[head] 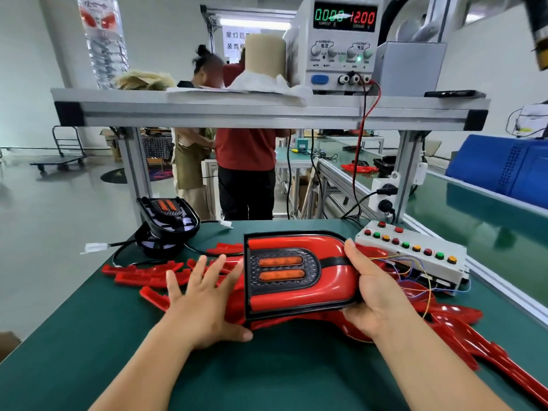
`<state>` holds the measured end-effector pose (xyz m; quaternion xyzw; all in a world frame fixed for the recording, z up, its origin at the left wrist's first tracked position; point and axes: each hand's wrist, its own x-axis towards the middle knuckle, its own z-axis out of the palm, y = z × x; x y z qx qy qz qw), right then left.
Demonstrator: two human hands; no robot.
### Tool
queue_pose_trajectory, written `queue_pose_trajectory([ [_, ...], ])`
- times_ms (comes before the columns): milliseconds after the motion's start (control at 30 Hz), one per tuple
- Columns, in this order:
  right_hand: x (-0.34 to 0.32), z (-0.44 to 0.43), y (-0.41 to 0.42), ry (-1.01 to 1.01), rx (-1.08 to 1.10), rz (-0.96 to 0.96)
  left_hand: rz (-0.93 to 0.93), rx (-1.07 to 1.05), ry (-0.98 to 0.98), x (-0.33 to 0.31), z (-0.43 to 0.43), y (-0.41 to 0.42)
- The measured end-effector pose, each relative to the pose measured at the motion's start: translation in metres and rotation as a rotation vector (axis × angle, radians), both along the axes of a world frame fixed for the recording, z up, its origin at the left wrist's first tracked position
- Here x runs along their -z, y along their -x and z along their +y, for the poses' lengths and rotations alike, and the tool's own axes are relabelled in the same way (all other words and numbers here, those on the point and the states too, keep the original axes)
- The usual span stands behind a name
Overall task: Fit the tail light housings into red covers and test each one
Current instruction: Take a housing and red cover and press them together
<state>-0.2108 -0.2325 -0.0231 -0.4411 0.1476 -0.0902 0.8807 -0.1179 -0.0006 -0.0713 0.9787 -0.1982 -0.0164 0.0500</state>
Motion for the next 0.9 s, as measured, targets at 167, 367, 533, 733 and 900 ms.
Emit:
queue_pose_trajectory([
  [167,0.007,0.017,0.017,0.075,0.018,0.062,0.062,-0.096,-0.012,0.001,0.007,-0.004],
  [367,0.039,0.030,0.049,0.170,-0.017,0.144,0.240,-0.012,-0.021,-0.007,0.018,-0.003],
  [533,0.047,0.028,0.059,0.617,0.112,0.296,0.310,0.006,-0.001,-0.031,0.035,-0.008],
  [733,0.030,0.011,0.060,1.568,-0.037,0.411,0.058,-0.121,0.327,-0.056,0.038,-0.058],
  [900,0.000,0.003,0.046,1.755,-0.028,0.390,-0.211,-0.247,0.336,-0.062,0.051,-0.134],
])
